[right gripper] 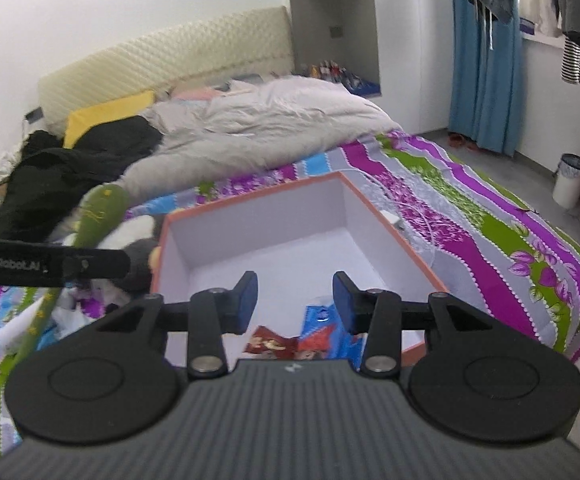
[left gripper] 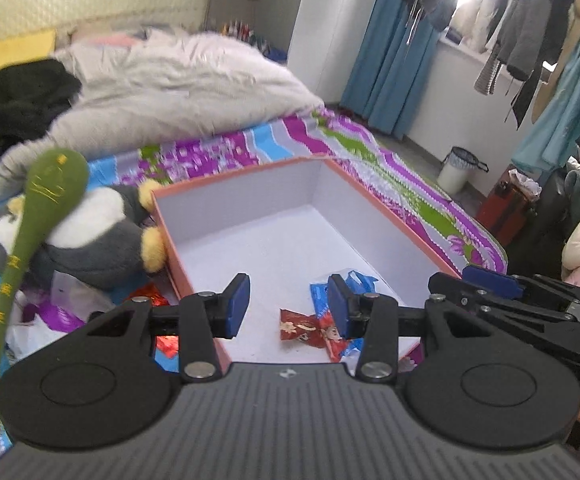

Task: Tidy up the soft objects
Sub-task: 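Open both grippers to drop the packet and bag into the box, then withdraw both grippers from the box back toward the pile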

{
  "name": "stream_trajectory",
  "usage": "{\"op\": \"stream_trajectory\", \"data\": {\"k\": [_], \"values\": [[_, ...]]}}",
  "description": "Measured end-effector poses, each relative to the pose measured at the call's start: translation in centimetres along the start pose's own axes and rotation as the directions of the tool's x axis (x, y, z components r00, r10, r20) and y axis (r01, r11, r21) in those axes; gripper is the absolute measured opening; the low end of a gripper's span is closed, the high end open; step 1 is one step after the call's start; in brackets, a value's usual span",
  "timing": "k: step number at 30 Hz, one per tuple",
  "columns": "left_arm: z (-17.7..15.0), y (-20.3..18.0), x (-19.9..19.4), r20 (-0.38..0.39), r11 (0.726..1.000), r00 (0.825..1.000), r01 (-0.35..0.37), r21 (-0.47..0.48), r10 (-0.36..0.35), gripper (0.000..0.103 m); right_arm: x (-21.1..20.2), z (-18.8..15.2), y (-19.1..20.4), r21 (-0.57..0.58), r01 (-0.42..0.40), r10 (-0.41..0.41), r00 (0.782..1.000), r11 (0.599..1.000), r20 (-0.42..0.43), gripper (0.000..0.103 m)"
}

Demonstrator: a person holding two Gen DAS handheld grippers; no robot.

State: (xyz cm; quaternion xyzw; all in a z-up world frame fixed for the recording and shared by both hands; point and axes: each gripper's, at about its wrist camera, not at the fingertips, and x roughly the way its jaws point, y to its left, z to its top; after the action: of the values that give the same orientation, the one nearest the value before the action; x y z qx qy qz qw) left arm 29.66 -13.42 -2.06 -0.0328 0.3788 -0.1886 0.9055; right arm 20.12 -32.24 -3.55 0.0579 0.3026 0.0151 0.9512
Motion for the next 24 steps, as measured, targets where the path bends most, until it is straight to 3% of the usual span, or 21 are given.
{"op": "stream_trajectory", "data": {"k": [8, 12, 24], "values": [[-3.3, 0.9, -5.2, 0.074, 1.0, 0.997, -0.012, -0.003, 0.013, 0.049, -3.5, -2.2, 2.6, -0.018, -0.047, 0.047, 0.998, 0.999, 0.047, 0.045], [-5.1, 1.1, -7.5, 0.104, 0.998, 0.993, -0.054, 0.034, 0.05, 0.049, -4.8, -3.6, 3.5, -0.005, -0.069, 0.069, 0.996, 0.998, 0.05, 0.045], [-10.8, 2.4, -10.5, 0.109, 0.996, 0.99, -0.089, -0.03, 0.092, 0.049, -7.1, -7.1, 6.0, -0.06, -0.092, 0.093, 0.995, 0.994, 0.017, 0.045]]}}
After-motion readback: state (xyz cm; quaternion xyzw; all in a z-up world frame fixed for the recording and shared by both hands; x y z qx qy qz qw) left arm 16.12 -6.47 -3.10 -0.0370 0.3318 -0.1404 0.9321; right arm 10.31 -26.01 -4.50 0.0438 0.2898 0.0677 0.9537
